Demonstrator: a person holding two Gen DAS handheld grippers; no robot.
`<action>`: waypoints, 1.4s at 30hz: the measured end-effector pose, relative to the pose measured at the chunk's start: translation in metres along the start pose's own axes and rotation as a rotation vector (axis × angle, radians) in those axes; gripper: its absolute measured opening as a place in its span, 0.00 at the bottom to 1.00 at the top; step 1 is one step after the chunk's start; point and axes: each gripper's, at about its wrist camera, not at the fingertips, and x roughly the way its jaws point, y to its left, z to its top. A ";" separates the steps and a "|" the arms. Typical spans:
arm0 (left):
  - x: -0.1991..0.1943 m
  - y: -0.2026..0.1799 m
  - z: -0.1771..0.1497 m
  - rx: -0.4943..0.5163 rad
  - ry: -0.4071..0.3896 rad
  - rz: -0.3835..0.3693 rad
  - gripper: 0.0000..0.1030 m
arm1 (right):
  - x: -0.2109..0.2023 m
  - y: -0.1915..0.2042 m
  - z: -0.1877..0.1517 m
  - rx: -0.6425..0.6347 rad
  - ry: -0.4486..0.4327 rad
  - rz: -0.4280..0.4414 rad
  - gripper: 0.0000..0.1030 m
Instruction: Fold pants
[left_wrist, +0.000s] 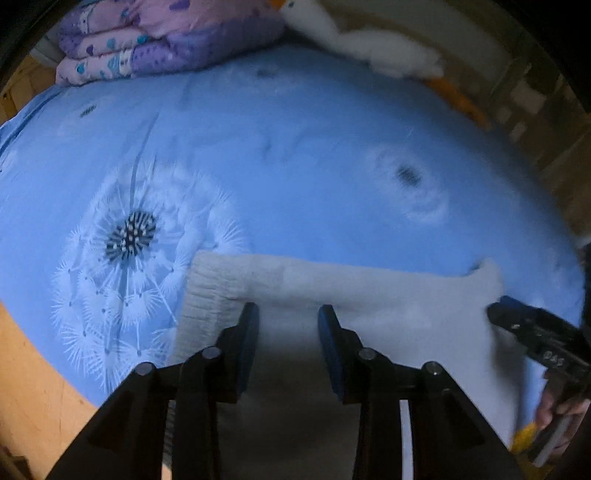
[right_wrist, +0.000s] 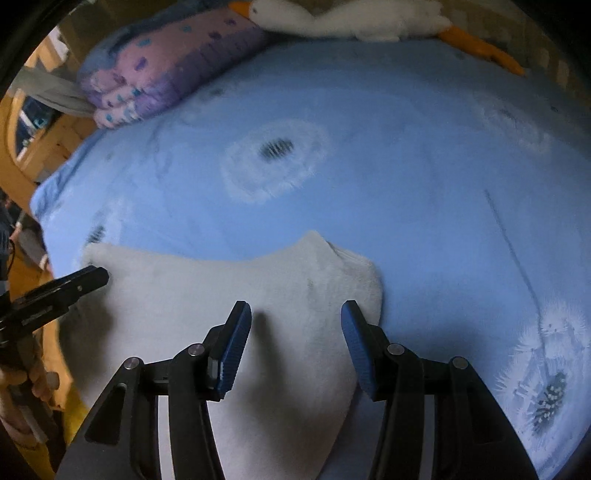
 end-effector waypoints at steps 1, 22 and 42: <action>0.003 0.003 -0.001 -0.002 -0.022 -0.011 0.31 | 0.009 -0.004 -0.001 0.003 0.014 0.004 0.50; -0.044 0.001 -0.039 -0.025 0.008 -0.012 0.35 | -0.044 -0.029 -0.030 0.111 -0.044 0.089 0.51; -0.039 -0.005 -0.062 -0.033 0.030 -0.012 0.40 | -0.030 -0.020 -0.081 0.140 0.069 0.121 0.57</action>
